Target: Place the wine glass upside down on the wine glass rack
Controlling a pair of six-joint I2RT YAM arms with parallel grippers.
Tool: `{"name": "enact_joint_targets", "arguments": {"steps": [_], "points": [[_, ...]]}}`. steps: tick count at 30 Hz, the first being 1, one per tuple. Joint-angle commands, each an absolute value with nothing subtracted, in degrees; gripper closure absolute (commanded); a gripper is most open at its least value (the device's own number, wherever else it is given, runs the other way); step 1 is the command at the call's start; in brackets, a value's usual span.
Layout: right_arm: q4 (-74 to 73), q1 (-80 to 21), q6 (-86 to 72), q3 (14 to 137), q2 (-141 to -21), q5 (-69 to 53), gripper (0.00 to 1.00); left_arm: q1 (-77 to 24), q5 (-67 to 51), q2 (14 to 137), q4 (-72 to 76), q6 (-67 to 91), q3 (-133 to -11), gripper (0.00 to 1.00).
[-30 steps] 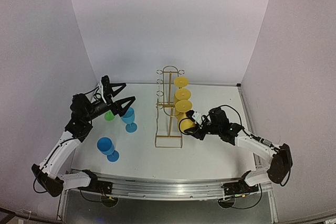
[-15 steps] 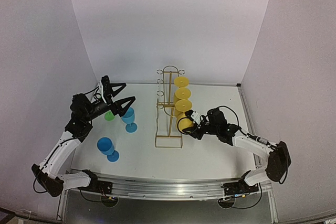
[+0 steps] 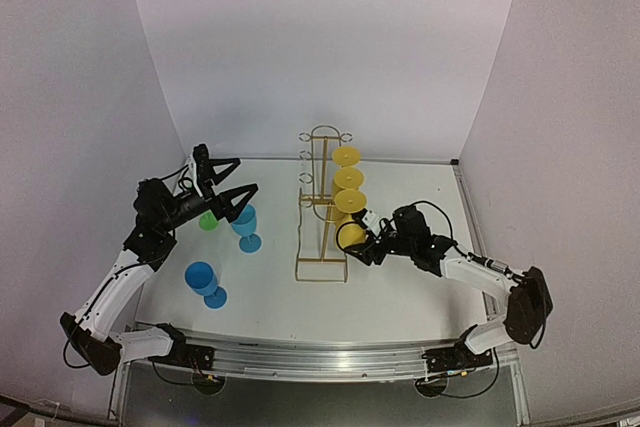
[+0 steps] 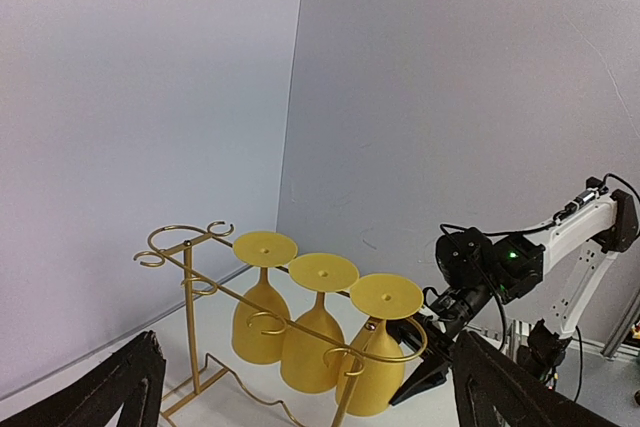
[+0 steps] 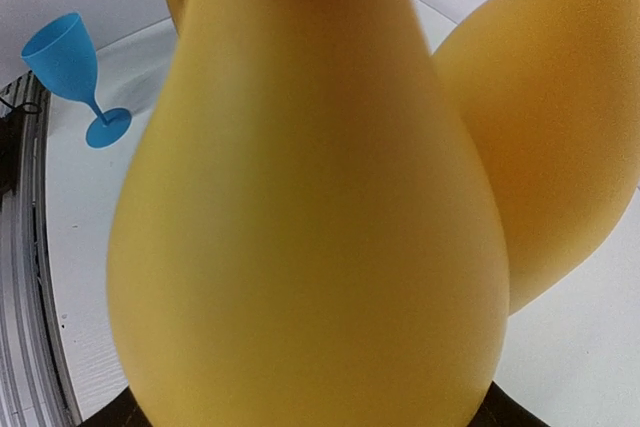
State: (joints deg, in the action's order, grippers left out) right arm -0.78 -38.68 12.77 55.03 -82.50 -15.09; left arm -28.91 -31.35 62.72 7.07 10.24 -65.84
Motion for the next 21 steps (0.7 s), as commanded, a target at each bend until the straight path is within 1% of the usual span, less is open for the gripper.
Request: {"name": "enact_joint_targets", "arguments": {"steps": [1, 3, 5, 8, 17, 19, 21], "points": [[-2.47, -39.20, 12.66, 57.67, -83.82, -14.99, 0.23, -28.56, -31.64, 62.10, 8.96, 9.20, -65.85, 0.01], [-2.73, -39.20, 12.70, 57.91, -83.85, -14.76, 0.13, -28.56, -31.52, 61.98, 8.84, 9.02, -65.74, 0.01], [-3.44, -39.21, 12.77, 58.10, -83.71, -14.49, 0.09, -28.51, -31.44, 61.80, 7.70, 8.47, -65.83, 0.01], [-4.34, -39.31, 12.87, 57.96, -82.90, -13.91, 0.07, -28.17, -30.75, 61.03, 3.06, 6.76, -65.56, 0.01], [-5.55, -39.29, 13.12, 55.69, -78.00, -9.84, 0.05, -26.33, -26.68, 55.51, -18.46, -3.16, -62.62, 0.01], [-5.91, -39.29, 13.26, 54.80, -76.64, -8.89, 0.05, -25.48, -27.79, 55.00, -24.73, -5.23, -63.42, 0.03], [-6.96, -39.29, 13.27, 54.44, -75.05, -8.10, 0.05, -23.92, -32.69, 56.82, -36.57, -10.44, -66.80, 0.07]]}}
